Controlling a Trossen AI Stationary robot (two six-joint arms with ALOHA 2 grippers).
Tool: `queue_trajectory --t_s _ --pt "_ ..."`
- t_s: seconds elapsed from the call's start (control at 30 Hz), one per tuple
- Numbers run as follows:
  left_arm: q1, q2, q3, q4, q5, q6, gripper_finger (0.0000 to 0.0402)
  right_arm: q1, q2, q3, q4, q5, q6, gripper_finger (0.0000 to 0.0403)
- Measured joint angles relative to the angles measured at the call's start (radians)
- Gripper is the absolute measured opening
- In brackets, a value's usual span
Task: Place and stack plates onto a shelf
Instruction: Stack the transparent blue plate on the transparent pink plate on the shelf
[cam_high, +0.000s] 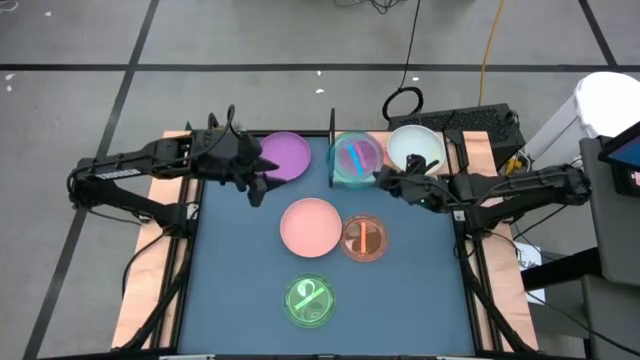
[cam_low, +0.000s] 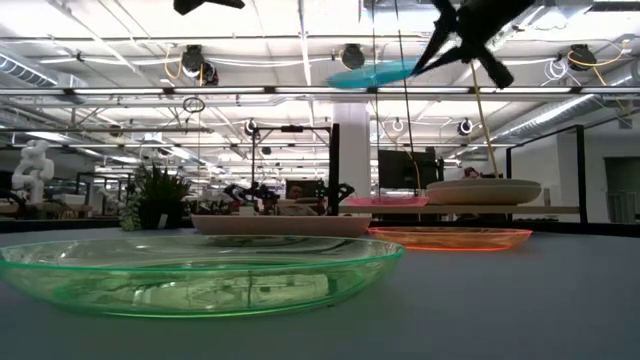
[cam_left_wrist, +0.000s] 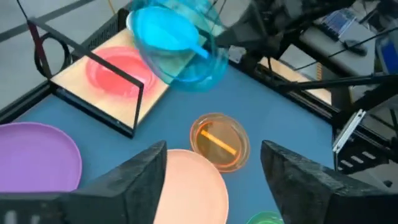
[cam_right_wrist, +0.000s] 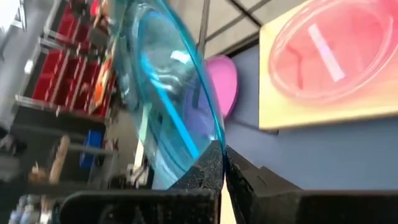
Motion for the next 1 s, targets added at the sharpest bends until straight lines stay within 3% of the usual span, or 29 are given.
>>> queue_trajectory --t_s 0.2,0.43,0.83,1.0 --pt "0.001 -0.014 -0.056 0.024 -0.001 -0.004 0.0221 -0.077 0.001 -0.176 0.228 -0.010 0.127 0.0000" --pt "0.001 -0.017 -0.111 0.025 0.003 -0.030 0.0209 -0.127 0.001 -0.385 0.509 0.024 0.308 0.0000" --pt "0.063 -0.016 -0.129 0.035 0.006 0.021 0.0209 -0.201 0.004 -0.416 0.503 0.037 0.345 0.0000" --pt "0.112 -0.016 -0.129 0.035 0.019 0.074 0.0209 -0.247 0.056 -0.417 0.549 -0.017 0.350 0.0000"
